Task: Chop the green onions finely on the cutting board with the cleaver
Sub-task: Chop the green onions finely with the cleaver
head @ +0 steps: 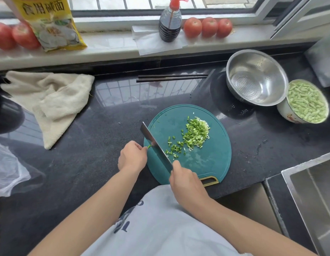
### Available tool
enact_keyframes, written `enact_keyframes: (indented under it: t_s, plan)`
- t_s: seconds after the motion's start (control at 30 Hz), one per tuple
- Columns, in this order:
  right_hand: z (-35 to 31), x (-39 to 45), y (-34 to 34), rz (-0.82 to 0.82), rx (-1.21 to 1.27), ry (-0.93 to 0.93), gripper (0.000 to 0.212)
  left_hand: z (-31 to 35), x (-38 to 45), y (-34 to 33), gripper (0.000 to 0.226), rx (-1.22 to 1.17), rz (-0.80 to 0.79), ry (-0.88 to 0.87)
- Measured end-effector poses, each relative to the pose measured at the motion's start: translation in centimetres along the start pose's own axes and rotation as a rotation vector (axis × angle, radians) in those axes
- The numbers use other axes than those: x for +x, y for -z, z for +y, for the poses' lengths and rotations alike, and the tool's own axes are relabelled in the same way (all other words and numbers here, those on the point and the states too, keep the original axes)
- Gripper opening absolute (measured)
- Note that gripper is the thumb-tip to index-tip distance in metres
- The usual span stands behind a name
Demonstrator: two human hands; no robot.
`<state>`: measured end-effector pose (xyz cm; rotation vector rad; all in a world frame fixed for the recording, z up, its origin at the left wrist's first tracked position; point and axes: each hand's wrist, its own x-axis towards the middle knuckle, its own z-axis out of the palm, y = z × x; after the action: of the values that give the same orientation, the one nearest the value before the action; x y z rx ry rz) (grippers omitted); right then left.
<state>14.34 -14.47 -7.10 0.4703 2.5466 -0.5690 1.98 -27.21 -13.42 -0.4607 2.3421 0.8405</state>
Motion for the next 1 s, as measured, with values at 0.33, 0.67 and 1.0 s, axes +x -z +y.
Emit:
enact_keyframes:
  t_s: [0.33,0.67,1.0]
  plan:
    - [-3.6,4.1,-0.4,0.061,0.038,-0.07,0.01,1.8,1.0,0.7,0.015,-0.051,-0.087,0.044]
    - [-1.0,0.9,-0.2,0.078,0.068,0.011,0.014,1.1,1.5,0.7,0.014,-0.044,-0.107,0.003]
    - [0.9,-0.4,0.1,0.06,0.06,-0.062,0.02,1.0,0.1,-0.1,0.018,0.024,-0.081,-0.089]
